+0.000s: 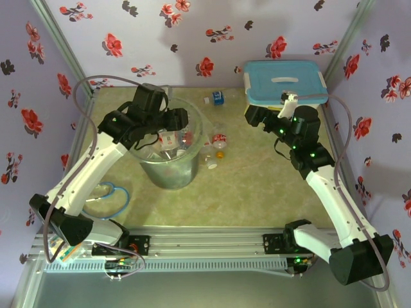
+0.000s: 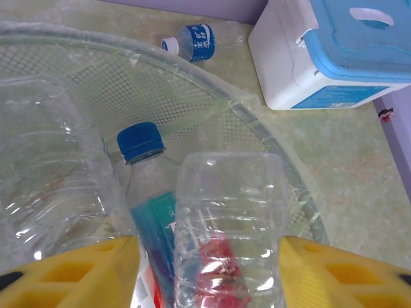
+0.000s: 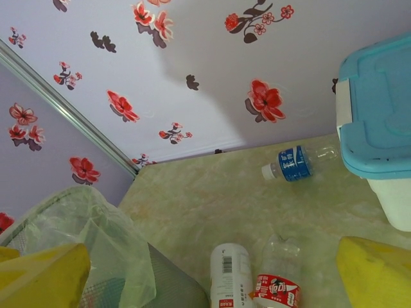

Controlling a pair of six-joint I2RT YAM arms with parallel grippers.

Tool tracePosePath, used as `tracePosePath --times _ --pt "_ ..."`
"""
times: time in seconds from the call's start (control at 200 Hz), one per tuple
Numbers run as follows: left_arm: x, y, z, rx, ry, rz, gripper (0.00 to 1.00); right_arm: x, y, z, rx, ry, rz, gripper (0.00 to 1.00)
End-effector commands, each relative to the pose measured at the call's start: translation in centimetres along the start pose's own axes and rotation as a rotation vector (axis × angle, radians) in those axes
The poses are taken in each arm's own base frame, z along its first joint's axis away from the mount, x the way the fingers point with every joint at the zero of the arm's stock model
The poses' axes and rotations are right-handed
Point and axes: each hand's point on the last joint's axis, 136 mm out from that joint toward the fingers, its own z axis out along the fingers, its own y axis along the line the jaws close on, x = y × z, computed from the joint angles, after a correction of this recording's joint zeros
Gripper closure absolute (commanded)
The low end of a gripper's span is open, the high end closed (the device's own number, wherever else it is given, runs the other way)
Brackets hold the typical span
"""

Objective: Put the plastic bottles in the bin

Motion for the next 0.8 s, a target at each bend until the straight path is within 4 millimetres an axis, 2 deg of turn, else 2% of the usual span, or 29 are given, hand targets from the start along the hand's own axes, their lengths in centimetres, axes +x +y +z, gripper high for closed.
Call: tracePosePath --times 0.0,0.165,0.44,0.56,0.68,0.795 --pt "-0.4 0.3 0.0 -0.009 -0.013 0.003 0.47 0.0 -0.7 -0.1 0.029 -0.010 -0.016 0.01" --pt "0.2 -0.2 2.0 0.015 0.021 -0.007 0.52 0.5 -1.2 0.3 0.040 0.008 -0.006 0.01" --pt "1.8 0.4 4.3 -0.016 0.086 -0.007 0.56 1.9 -2.5 1.2 0.077 0.049 0.015 0.01" --pt "1.6 0.4 4.1 -0.013 0.082 -0.003 0.56 2.8 -3.2 1.9 0.102 0.095 0.021 0.02" --pt "0.5 -0.3 2.7 0.011 0.042 -0.002 0.55 3.4 -3.8 2.5 0.135 0.136 0.039 0.05" --pt "-0.6 -0.8 1.2 0.033 0.004 0.006 0.49 4.4 -4.5 3.1 0.195 0.184 0.048 0.08"
